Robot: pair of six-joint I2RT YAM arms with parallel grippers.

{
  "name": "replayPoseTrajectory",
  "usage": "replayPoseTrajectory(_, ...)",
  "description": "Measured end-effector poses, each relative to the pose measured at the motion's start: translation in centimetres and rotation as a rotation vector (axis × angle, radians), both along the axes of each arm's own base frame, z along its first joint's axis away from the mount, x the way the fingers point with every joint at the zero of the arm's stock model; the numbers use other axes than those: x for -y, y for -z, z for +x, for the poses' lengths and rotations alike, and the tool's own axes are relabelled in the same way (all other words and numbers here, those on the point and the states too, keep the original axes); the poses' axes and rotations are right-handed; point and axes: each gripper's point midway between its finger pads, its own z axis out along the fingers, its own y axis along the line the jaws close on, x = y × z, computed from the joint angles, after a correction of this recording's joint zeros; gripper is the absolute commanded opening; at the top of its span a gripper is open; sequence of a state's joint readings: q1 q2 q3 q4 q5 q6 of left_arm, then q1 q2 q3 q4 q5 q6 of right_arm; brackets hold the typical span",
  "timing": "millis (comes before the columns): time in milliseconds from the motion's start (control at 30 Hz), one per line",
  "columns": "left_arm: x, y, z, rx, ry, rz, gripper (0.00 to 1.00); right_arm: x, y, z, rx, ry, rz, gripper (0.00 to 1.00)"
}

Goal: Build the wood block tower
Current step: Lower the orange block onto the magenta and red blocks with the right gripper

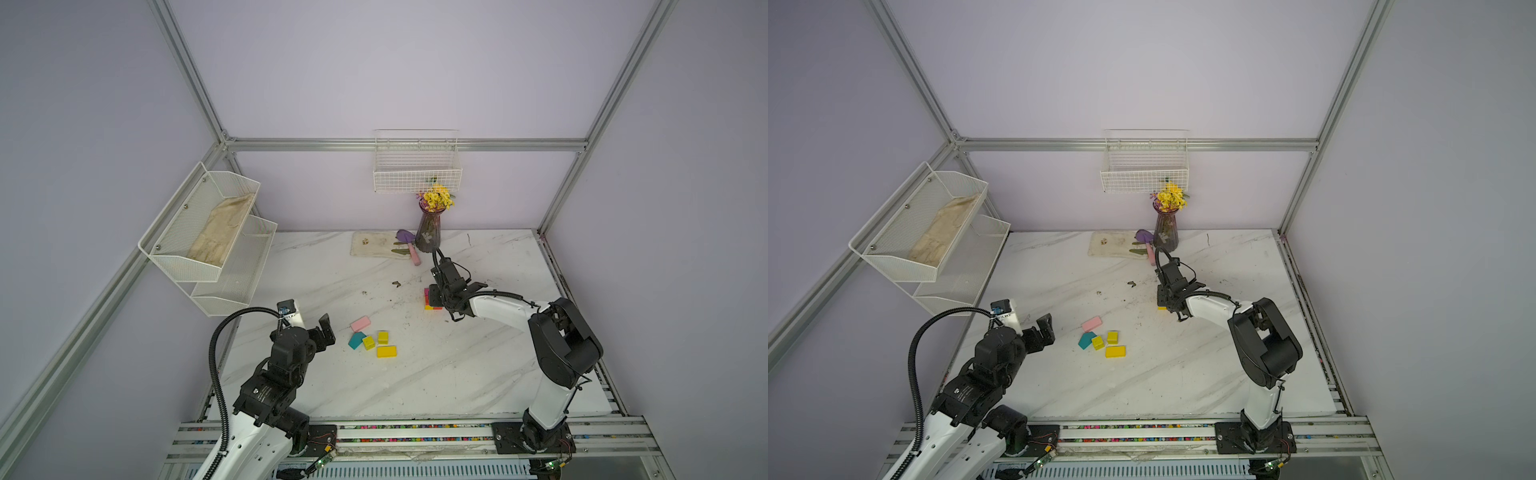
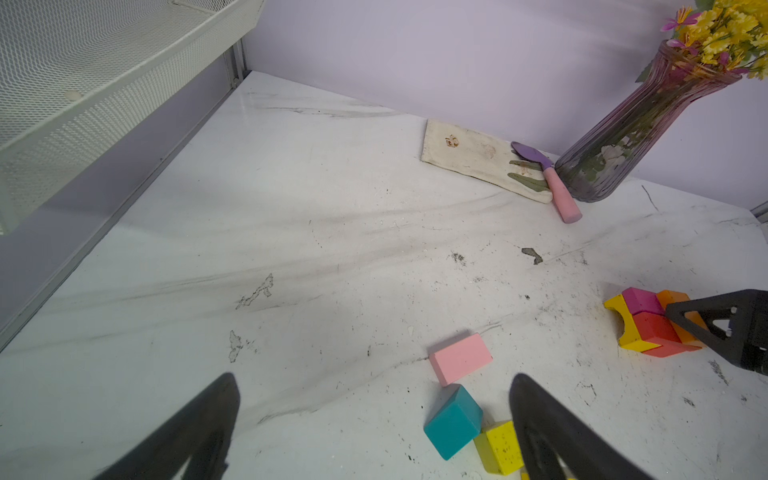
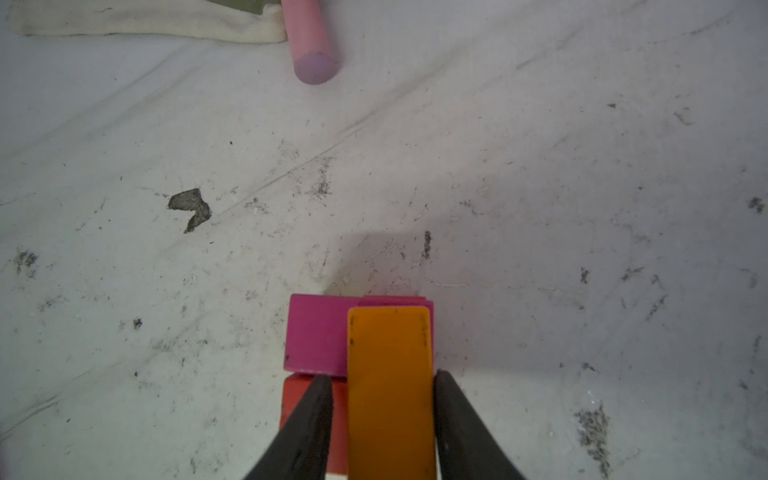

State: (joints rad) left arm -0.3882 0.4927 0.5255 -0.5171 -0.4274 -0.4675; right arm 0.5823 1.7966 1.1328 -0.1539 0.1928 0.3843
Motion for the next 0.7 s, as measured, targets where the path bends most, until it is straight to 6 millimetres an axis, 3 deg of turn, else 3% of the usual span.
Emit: replayPoseTrajectory(700, -0.01, 0.00, 0.00, 0.000, 0.000, 0.000, 1.00, -0.17, -0.85, 0.01, 0.013, 0.004, 0.025, 0.43)
